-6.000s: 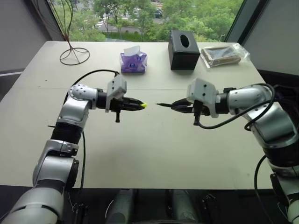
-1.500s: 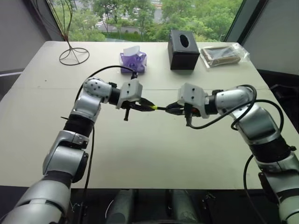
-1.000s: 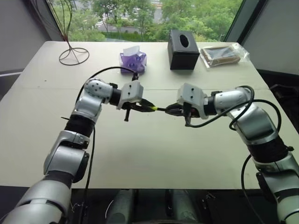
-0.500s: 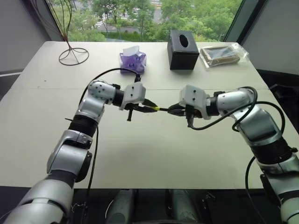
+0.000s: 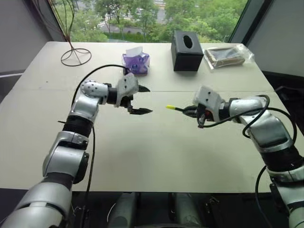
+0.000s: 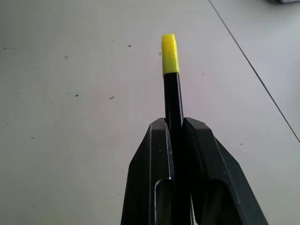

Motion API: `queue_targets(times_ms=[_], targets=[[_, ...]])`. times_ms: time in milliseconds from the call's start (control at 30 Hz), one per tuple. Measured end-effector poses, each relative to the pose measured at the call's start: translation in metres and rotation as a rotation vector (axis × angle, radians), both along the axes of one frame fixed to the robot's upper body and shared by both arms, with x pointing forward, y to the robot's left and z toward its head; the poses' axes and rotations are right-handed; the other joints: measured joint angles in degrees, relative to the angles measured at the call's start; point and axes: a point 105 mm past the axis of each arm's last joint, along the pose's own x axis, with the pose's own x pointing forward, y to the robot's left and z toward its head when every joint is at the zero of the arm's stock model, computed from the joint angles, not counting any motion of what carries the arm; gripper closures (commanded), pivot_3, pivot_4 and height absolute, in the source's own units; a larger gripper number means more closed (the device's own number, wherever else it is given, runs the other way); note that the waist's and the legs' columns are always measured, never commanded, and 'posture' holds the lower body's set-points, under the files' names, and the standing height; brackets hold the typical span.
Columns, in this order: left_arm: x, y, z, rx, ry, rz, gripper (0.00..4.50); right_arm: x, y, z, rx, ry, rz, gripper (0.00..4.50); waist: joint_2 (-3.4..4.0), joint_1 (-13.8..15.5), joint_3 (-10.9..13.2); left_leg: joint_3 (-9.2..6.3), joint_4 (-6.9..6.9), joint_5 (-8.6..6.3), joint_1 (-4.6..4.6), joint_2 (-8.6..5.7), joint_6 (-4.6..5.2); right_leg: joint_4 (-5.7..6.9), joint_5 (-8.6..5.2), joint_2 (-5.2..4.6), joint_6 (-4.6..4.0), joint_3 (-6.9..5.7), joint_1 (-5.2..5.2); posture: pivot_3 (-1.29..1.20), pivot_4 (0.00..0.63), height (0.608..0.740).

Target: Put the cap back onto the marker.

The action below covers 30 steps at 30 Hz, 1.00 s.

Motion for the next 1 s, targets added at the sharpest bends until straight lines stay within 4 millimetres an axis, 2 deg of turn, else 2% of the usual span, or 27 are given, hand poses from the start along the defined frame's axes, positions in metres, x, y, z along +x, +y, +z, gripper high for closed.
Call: queue_targets(times_ms=[100, 167, 233, 300, 400, 500, 567, 600, 767, 800, 900, 1000], targets=[[0.005, 0.015, -0.006, -0.09, 0.08, 0.175, 0.13, 0.007, -0.025, -0.004, 0.175, 0.033, -0.242, 4.5, 0.01, -0.2, 0.0, 0.0, -0.07, 0.0, 0.12, 0.0, 0.0, 0.07, 0.0, 0.01, 0.0, 0.02, 0.04, 0.0, 0.15, 0.74], [0.004, 0.024, -0.023, -0.165, 0.176, 0.31, 0.13, 0.005, -0.038, -0.02, 0.246, 0.08, -0.384, 4.5, 0.01, -0.1, 0.0, -0.04, -0.08, 0.0, 0.11, 0.0, 0.0, 0.14, 0.0, 0.02, -0.01, 0.01, 0.02, 0.0, 0.15, 0.74], [0.002, 0.024, -0.033, -0.24, 0.264, 0.416, 0.13, 0.003, -0.044, -0.039, 0.277, 0.125, -0.48, 4.5, 0.02, 0.0, 0.0, -0.05, 0.0, 0.0, 0.06, -0.01, 0.0, 0.18, 0.0, 0.02, -0.01, 0.02, -0.01, 0.0, 0.15, 0.74], [0.0, 0.019, -0.035, -0.298, 0.304, 0.497, 0.13, 0.004, -0.043, -0.05, 0.298, 0.141, -0.548, 4.5, 0.02, 0.1, 0.0, -0.05, 0.06, 0.0, 0.07, -0.02, 0.0, 0.17, 0.0, 0.0, -0.01, 0.03, 0.02, 0.0, 0.15, 0.74], [-0.004, 0.013, -0.031, -0.338, 0.32, 0.583, 0.13, 0.006, -0.049, -0.051, 0.303, 0.115, -0.626, 4.5, 0.02, 0.0, 0.0, -0.05, 0.1, 0.0, 0.11, -0.02, 0.0, 0.15, 0.0, 0.0, 0.0, 0.03, 0.08, 0.0, 0.15, 0.74], [-0.008, 0.021, -0.036, -0.331, 0.317, 0.668, 0.13, 0.008, -0.06, -0.05, 0.282, 0.077, -0.697, 4.5, 0.04, -0.1, 0.0, -0.01, 0.05, 0.0, 0.17, -0.04, -0.01, 0.15, 0.0, 0.02, -0.01, 0.04, 0.1, 0.0, 0.15, 0.74], [-0.009, 0.025, -0.042, -0.322, 0.323, 0.707, 0.05, 0.009, -0.064, -0.051, 0.276, 0.066, -0.724, 3.51, 0.04, -0.2, 0.0, 0.01, 0.02, 0.0, 0.17, -0.05, -0.01, 0.15, 0.0, 0.05, -0.02, 0.04, 0.07, 0.0, 0.15, 0.74], [-0.01, 0.027, -0.045, -0.319, 0.326, 0.718, 0.05, 0.01, -0.066, -0.051, 0.276, 0.062, -0.733, 3.2, 0.04, -0.2, 0.0, 0.01, 0.01, 0.0, 0.17, -0.05, -0.01, 0.15, 0.0, 0.06, -0.02, 0.04, 0.07, 0.0, 0.15, 0.74], [-0.011, 0.036, -0.055, -0.303, 0.333, 0.774, 0.05, 0.01, -0.07, -0.051, 0.269, 0.052, -0.753, 0.52, 0.04, 0.0, 0.0, 0.01, 0.04, 0.0, 0.16, -0.05, -0.01, 0.12, 0.0, 0.05, -0.03, 0.04, 0.09, 0.0, 0.15, 0.74], [-0.011, 0.037, -0.056, -0.303, 0.331, 0.783, 0.05, 0.01, -0.07, -0.051, 0.269, 0.052, -0.754, 0.11, 0.04, 0.0, 0.0, 0.01, 0.04, 0.0, 0.15, -0.05, -0.01, 0.11, 0.0, 0.05, -0.03, 0.04, 0.09, 0.0, 0.15, 0.74], [-0.01, 0.043, -0.054, -0.3, 0.314, 0.799, 0.05, 0.01, -0.071, -0.05, 0.263, 0.05, -0.75, 0.11, 0.04, 0.0, 0.0, 0.01, 0.03, 0.0, 0.15, -0.04, -0.01, 0.09, 0.0, 0.04, -0.03, 0.04, 0.09, 0.0, 0.15, 0.74], [-0.011, 0.058, -0.053, -0.301, 0.295, 0.824, 0.05, 0.009, -0.082, -0.037, 0.253, -0.003, -0.753, 0.11, 0.04, 0.0, 0.0, 0.01, 0.0, 0.0, 0.14, -0.04, -0.01, 0.05, -0.01, 0.03, -0.03, 0.04, 0.08, 0.0, 0.15, 0.74]])
